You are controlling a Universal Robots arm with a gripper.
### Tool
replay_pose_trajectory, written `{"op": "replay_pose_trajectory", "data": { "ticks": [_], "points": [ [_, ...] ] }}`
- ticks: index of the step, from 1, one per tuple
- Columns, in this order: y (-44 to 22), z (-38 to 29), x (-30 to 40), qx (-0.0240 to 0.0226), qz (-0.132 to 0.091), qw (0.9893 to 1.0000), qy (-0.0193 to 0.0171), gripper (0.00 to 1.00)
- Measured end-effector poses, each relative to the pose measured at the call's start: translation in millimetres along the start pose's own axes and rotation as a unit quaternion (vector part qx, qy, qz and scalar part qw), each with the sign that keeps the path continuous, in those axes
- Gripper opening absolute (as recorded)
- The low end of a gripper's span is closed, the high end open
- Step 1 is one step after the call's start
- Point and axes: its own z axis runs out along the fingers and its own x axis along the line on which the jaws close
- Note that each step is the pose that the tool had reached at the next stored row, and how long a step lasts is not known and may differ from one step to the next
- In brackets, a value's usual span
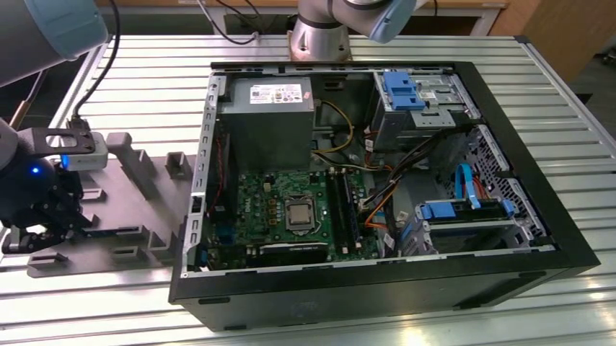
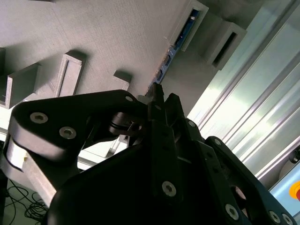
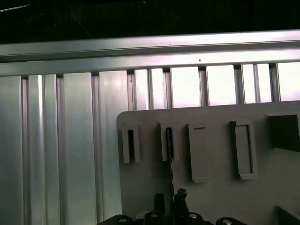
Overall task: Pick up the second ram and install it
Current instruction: 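Pick up the second ram and move it above second insertion slot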
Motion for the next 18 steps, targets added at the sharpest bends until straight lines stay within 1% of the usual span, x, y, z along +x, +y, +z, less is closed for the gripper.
{"op": "replay_pose_trajectory", "data": {
  "ticks": [1,4,6,9,12,14,18],
  "points": [
    [0.0,0.0,0.0,0.0000,0.000,1.0000,0.0000,0.24],
    [0.0,0.2,0.0,0.0000,0.000,1.0000,0.0001,0.24],
    [0.0,2.2,0.1,0.0001,0.000,1.0000,0.0001,0.24],
    [0.1,5.6,0.1,-0.0013,-0.002,1.0000,0.0003,0.24],
    [0.0,7.7,0.3,-0.0030,-0.007,1.0000,0.0004,0.24],
    [0.1,8.2,0.3,-0.0035,-0.011,0.9999,0.0002,0.24],
    [0.0,8.7,0.3,-0.0036,-0.012,0.9999,0.0001,0.24]
  ]
}}
